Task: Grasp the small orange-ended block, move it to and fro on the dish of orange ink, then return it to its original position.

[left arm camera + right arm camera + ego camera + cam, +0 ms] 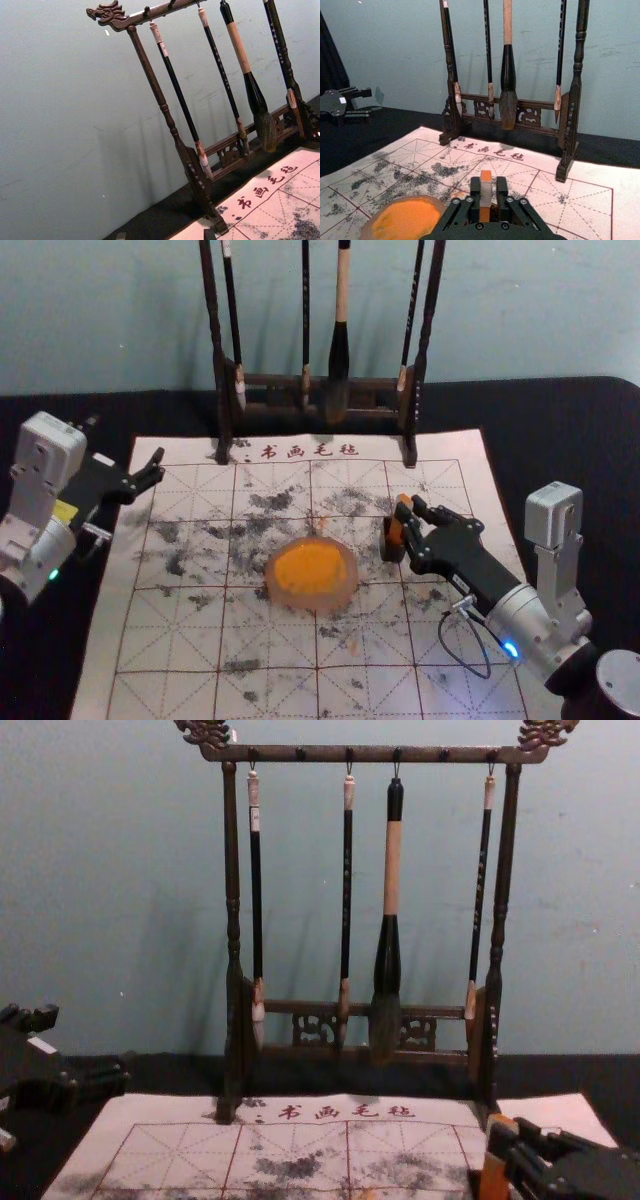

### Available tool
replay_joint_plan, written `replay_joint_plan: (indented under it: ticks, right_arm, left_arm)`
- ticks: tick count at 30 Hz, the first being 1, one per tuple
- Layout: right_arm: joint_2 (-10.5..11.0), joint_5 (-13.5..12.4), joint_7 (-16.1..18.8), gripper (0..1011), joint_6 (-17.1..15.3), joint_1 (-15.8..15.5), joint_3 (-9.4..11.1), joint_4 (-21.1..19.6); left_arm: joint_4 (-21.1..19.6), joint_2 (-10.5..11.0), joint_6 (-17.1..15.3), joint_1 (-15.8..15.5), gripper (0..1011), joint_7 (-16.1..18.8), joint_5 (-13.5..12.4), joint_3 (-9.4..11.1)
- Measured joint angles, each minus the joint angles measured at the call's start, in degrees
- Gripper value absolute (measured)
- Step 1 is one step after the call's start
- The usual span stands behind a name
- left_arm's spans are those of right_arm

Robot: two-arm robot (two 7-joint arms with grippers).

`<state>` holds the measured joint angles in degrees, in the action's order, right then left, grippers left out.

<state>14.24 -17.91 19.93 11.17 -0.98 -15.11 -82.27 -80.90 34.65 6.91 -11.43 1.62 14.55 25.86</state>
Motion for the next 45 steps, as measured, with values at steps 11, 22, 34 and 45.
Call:
replay_joint_plan:
  ticks: [11,22,34,45]
  right_arm:
    - [0.02,-0.03,0.01,478,-0.01,0.0,0.0,-0.02]
    - [0.02,-0.08,0.02,856,-0.05,-0.01,0.0,-0.09]
    - [0.03,-0.47,0.33,1003,-0.08,-0.01,0.03,-0.48]
    - [-0.35,5.38,-5.62,1003,5.7,1.25,3.38,-1.83]
  left_arm:
    - [0.0,0.0,0.0,0.0,1001,0.0,0.0,0.0]
    - [0.0,0.0,0.0,0.0,1001,0.0,0.0,0.0]
    - [0.0,0.0,0.0,0.0,1001,0.0,0.0,0.0]
    - [0.0,0.0,0.0,0.0,1001,0.0,0.0,0.0]
